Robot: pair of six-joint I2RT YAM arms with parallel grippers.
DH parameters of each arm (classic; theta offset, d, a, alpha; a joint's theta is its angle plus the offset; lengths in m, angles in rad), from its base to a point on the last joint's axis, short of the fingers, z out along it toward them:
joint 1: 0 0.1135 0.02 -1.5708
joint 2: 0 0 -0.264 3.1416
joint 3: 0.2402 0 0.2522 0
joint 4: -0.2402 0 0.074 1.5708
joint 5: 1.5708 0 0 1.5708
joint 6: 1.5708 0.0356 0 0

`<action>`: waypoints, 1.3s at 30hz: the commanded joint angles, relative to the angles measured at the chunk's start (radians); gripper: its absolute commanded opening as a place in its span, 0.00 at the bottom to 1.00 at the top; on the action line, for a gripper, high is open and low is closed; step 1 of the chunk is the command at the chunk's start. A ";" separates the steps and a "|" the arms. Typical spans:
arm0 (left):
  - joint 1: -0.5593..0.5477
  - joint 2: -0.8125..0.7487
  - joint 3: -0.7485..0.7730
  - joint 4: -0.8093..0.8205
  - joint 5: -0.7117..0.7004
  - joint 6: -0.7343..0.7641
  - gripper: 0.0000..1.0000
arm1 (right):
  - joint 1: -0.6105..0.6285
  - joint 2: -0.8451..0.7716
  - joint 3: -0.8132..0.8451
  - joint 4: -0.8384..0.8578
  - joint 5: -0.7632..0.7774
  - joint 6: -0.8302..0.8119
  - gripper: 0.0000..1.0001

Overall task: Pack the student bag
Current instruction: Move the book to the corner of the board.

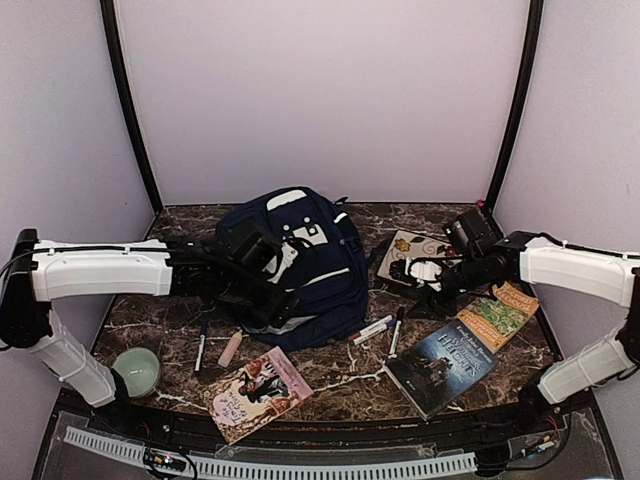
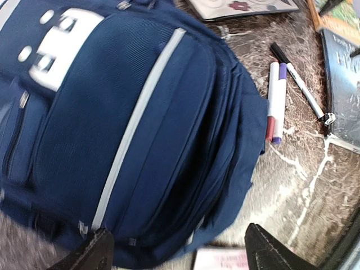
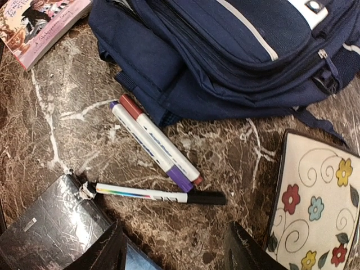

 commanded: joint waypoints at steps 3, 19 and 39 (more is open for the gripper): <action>0.031 -0.171 -0.108 -0.335 0.076 -0.360 0.83 | 0.169 0.112 0.082 0.076 0.027 -0.003 0.59; 0.115 -0.395 -0.424 -0.411 0.339 -0.545 0.77 | 0.531 0.653 0.479 0.131 -0.082 0.155 0.55; 0.132 -0.463 -0.604 -0.393 0.565 -0.776 0.79 | 0.561 0.737 0.448 0.143 -0.183 0.346 0.60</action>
